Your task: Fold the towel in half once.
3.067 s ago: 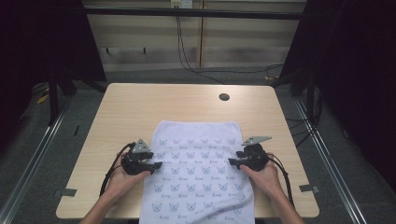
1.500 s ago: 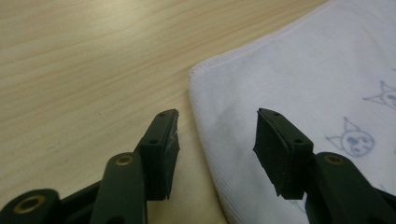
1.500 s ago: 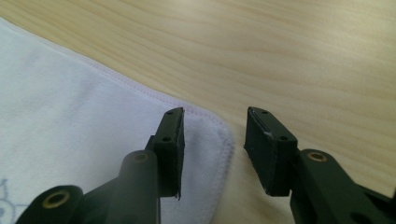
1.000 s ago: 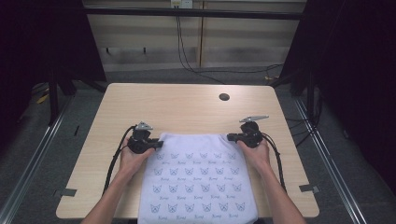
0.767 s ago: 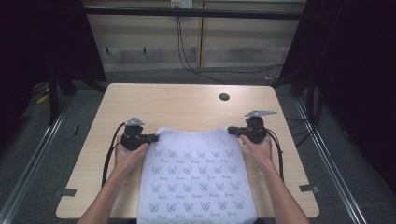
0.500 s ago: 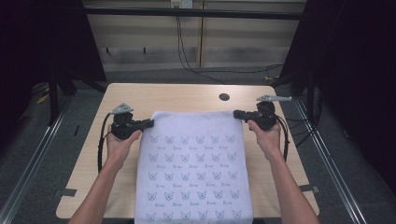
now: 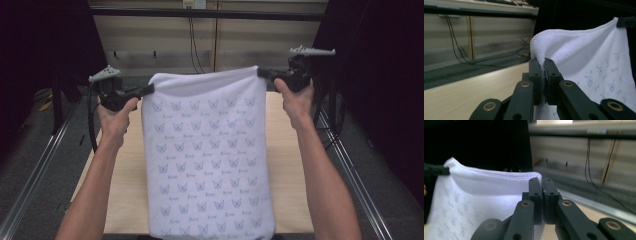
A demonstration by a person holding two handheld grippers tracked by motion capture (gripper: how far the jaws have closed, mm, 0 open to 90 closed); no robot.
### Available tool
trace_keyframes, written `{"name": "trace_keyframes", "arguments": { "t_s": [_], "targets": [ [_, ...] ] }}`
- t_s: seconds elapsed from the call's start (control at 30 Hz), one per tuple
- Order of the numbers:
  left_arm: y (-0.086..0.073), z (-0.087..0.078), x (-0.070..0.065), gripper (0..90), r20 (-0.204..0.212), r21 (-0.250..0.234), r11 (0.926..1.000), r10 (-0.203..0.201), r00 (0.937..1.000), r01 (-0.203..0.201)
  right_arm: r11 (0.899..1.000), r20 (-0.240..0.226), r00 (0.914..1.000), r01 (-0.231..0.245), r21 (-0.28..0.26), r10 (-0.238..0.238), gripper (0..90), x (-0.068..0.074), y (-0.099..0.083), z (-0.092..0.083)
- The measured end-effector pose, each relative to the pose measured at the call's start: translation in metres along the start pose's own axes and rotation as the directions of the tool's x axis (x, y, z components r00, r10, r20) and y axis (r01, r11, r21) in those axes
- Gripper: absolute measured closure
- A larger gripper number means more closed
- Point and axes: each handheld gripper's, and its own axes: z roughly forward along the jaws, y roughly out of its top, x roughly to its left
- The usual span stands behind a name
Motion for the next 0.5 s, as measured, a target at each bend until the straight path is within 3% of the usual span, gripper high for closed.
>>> {"name": "trace_keyframes", "arguments": {
  "t_s": [0.03,0.07,0.13,0.2,0.4,0.5],
  "targets": [
    [0.007,-0.001,0.002,86.4,0.020,-0.044,0.9985,-0.032,0.9993,0.033,0.999,-0.008,0.9999,-0.008,-0.034,0.008,87.3,0.001,0.009,-0.001],
    [0.014,-0.002,0.000,86.4,0.000,-0.041,0.9990,-0.016,0.9999,0.016,0.997,-0.015,0.9997,-0.021,-0.070,0.020,87.3,0.001,0.017,-0.003],
    [0.020,-0.004,-0.006,86.4,0.012,-0.036,0.9988,0.035,0.9993,-0.035,0.995,-0.013,0.9998,-0.017,-0.101,0.016,87.4,0.005,0.024,-0.005],
    [0.017,-0.010,-0.012,86.3,0.030,-0.010,0.9978,0.065,0.9974,-0.065,0.991,-0.052,0.9985,-0.021,-0.132,0.014,87.4,0.011,0.021,-0.008],
    [-0.025,-0.033,-0.019,86.1,0.062,0.058,0.9961,0.063,0.9961,-0.066,0.997,-0.135,0.9906,-0.033,-0.071,0.023,87.4,0.021,-0.033,-0.023],
    [-0.048,-0.045,-0.027,86.1,0.107,0.071,0.9968,0.030,0.9938,-0.038,0.997,-0.160,0.9862,-0.050,-0.051,0.041,87.4,0.024,-0.060,-0.036]
  ]
}}
